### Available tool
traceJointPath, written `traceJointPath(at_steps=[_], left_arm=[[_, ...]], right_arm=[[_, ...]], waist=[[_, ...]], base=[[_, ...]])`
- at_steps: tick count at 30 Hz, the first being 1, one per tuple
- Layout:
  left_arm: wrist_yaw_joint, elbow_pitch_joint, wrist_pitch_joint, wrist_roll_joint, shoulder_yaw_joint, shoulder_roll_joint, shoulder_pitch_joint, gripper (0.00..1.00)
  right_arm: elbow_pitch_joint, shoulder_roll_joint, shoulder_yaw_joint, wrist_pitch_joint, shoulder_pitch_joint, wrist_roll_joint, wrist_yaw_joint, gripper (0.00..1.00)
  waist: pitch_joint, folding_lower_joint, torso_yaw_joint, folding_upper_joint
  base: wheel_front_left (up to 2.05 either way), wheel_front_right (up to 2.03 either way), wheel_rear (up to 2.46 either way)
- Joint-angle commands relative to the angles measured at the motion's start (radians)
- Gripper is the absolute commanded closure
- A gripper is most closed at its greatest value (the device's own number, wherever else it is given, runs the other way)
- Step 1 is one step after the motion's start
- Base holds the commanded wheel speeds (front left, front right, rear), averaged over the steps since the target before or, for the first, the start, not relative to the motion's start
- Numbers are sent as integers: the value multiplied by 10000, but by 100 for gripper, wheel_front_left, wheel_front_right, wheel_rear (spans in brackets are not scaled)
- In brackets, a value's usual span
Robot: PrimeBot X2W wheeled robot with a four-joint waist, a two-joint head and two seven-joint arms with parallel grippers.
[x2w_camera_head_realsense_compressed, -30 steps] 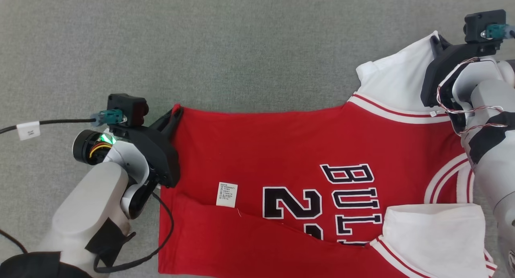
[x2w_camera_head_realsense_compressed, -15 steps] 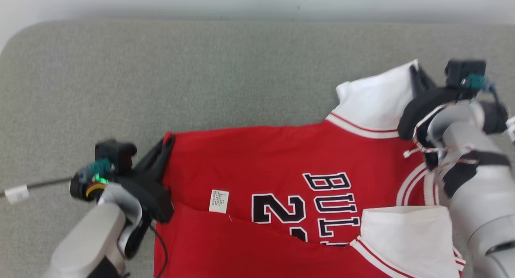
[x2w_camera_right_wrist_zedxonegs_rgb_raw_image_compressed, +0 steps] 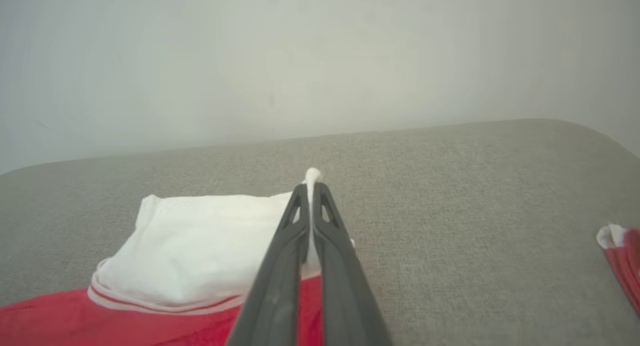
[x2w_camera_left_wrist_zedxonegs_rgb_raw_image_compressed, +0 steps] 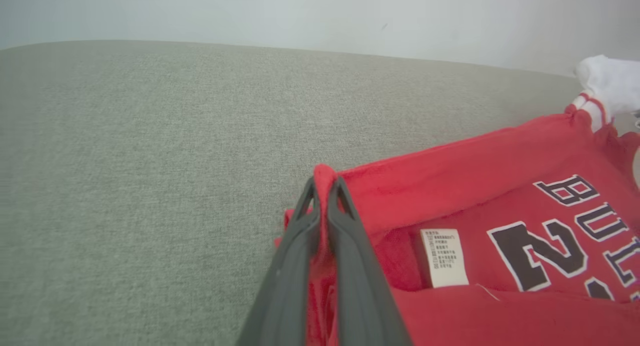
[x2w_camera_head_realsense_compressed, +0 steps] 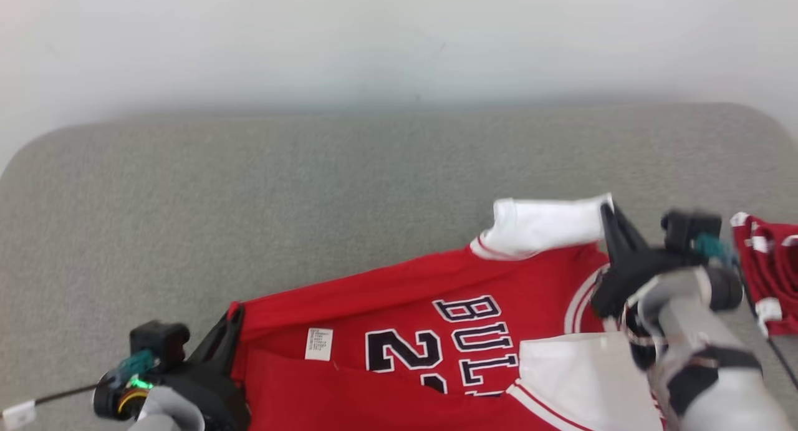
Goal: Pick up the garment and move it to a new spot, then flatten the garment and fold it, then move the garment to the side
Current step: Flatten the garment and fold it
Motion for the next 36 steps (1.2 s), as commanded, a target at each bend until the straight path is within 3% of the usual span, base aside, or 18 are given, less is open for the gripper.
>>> traceJointPath(at_steps=[1, 16, 36], left_arm=[[73, -210, -55, 202, 327, -2, 452, 100], [113, -1314, -53, 1888, 2498, -270, 2749, 100], [-110, -1253, -54, 3454, 4358, -1217, 4061, 100]], right_arm=[[-353, -31, 61, -66, 644, 264, -32, 100], [-2959, 259, -494, 64, 3961, 974, -32, 100], [-4367, 1231, -1707, 724, 6025, 325, -32, 100]], waist=[[-499, 2, -422, 0], [-914, 2, -1081, 0], [-1216, 2, -1416, 0]], base=[[0, 0, 0], [0, 0, 0], [0, 0, 0]])
